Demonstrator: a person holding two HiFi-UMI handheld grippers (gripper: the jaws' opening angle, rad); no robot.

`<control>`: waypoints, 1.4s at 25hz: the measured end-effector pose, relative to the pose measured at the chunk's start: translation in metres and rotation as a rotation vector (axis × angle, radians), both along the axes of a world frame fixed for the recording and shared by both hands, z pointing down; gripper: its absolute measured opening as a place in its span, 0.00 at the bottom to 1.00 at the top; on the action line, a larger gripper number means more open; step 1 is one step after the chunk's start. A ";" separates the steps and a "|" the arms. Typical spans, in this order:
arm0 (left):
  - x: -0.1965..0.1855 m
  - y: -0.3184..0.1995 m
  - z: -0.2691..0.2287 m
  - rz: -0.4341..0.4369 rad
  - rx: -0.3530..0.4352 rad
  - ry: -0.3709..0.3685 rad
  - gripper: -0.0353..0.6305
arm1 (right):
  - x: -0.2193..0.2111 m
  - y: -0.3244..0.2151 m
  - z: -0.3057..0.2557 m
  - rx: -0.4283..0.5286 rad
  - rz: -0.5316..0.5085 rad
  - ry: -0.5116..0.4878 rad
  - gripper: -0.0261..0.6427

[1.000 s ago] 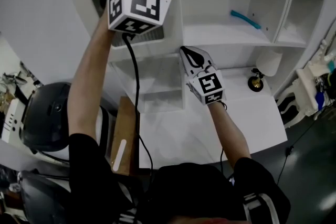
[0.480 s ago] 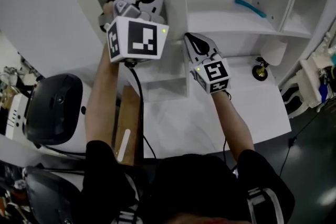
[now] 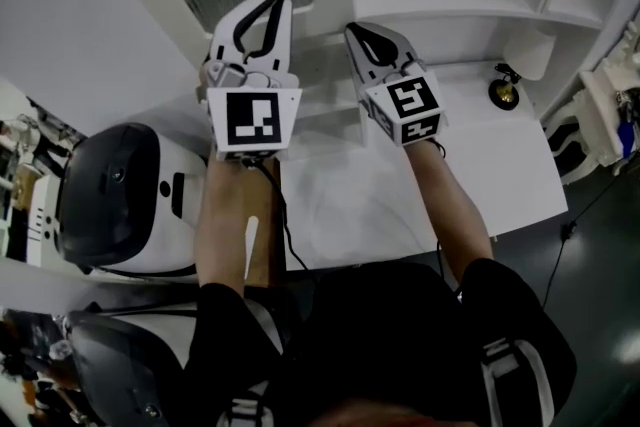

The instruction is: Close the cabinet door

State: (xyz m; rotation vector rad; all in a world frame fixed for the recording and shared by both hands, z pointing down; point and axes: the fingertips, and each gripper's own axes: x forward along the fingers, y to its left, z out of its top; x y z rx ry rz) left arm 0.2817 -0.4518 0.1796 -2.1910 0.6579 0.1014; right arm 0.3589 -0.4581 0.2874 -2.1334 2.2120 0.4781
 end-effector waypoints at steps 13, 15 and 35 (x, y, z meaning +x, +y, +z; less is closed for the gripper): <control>-0.015 0.026 0.097 0.122 -0.488 0.178 0.07 | -0.016 0.037 0.021 0.009 -0.014 -0.067 0.07; -0.018 0.027 0.113 0.114 -0.552 0.224 0.07 | -0.014 0.043 0.025 0.002 -0.013 -0.073 0.07; -0.046 0.034 0.248 -0.112 -0.894 0.302 0.07 | -0.063 0.073 0.129 -0.229 -0.140 -0.160 0.07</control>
